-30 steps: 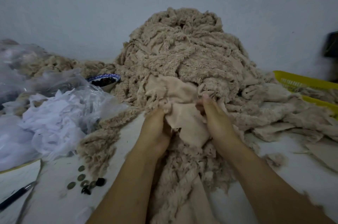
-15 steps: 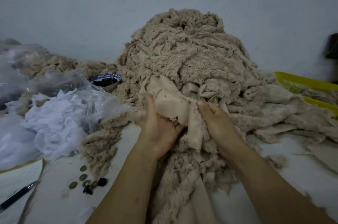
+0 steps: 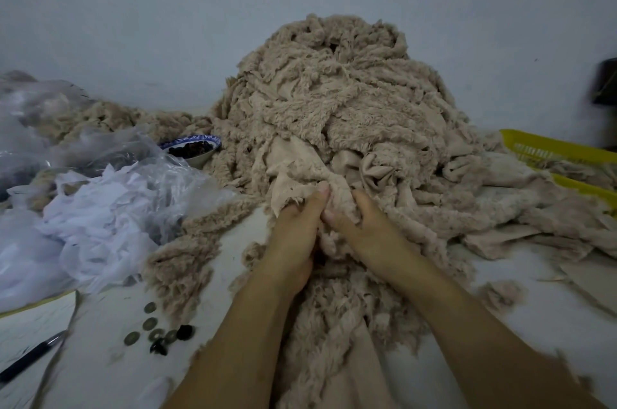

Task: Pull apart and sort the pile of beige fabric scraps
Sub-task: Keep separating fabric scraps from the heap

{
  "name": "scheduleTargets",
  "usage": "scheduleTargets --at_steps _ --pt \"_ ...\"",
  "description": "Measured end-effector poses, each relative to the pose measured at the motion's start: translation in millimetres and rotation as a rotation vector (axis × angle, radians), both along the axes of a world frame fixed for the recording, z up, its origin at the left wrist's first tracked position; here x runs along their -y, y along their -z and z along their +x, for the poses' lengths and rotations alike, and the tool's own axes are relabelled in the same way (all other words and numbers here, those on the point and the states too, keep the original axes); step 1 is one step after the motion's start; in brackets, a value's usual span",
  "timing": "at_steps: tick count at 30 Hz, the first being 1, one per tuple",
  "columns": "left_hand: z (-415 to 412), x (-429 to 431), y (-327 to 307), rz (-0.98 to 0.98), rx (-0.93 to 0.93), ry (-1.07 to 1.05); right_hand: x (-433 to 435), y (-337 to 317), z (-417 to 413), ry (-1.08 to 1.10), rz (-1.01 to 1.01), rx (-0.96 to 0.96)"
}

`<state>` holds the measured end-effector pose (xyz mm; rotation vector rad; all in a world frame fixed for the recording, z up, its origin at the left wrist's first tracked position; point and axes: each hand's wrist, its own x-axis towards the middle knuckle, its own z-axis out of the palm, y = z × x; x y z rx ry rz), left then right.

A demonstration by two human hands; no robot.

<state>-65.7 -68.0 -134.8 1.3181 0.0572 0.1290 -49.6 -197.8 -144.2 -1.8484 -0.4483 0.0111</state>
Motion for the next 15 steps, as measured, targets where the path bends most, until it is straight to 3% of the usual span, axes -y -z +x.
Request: scheduleTargets --at_steps 4,9,15 --pt "0 1 1 0.033 0.045 0.012 2 -4 1 0.222 0.083 -0.016" --pt "1 -2 -1 -0.120 0.013 -0.072 10 -13 2 0.355 0.388 -0.296" --pt "4 -8 -4 -0.326 -0.014 -0.080 20 -14 2 0.248 0.463 -0.403"
